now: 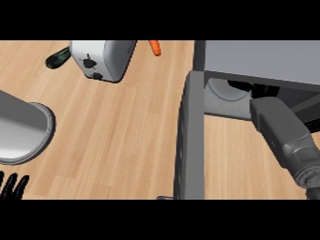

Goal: Pick up the milk, place it into the microwave and close the microwave

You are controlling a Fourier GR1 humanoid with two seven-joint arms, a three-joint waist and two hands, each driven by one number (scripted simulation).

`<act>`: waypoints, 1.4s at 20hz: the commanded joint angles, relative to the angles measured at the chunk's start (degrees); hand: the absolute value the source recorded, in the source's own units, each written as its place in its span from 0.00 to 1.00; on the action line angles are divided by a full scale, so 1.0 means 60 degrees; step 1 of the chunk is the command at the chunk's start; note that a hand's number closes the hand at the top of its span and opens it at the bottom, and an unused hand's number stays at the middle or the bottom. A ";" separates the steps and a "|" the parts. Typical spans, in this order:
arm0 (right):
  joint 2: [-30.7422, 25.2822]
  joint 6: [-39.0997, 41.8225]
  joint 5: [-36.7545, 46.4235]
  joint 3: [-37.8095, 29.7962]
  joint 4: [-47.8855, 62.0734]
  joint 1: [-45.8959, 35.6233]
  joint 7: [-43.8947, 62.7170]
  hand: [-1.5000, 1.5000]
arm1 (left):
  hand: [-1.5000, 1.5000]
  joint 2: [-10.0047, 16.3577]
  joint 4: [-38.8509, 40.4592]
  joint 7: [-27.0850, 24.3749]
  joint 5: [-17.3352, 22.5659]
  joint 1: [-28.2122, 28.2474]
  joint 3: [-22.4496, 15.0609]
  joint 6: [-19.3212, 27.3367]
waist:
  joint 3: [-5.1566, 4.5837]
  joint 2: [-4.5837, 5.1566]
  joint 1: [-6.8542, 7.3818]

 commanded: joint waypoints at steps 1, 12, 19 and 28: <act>-0.0517 -0.2064 0.0450 0.0306 0.0860 0.0990 0.1411 0.00 | 0.00 0.0021 -0.0040 -0.0067 -0.0050 -0.0128 0.0093 0.0060 | -0.0106 0.0302 0.0054; 0.0598 -0.0221 0.1972 0.1795 0.0673 -0.0189 0.1695 0.00 | 0.00 0.0155 0.0231 0.0083 -0.0161 -0.0610 0.0117 0.0110 | 0.0079 -0.0031 0.0299; 0.0851 0.0853 0.1989 0.1812 0.0759 -0.0657 0.1828 0.00 | 0.00 0.0027 0.0321 0.0068 -0.0331 -0.0743 0.0043 0.0249 | 0.0077 -0.0033 0.0315; 0.1391 0.2163 0.1093 0.0904 -0.0099 -0.0414 0.0998 0.00 | 0.00 0.0029 0.0165 -0.0045 -0.0303 -0.0398 0.0010 0.0043 | 0.0090 -0.0193 -0.0021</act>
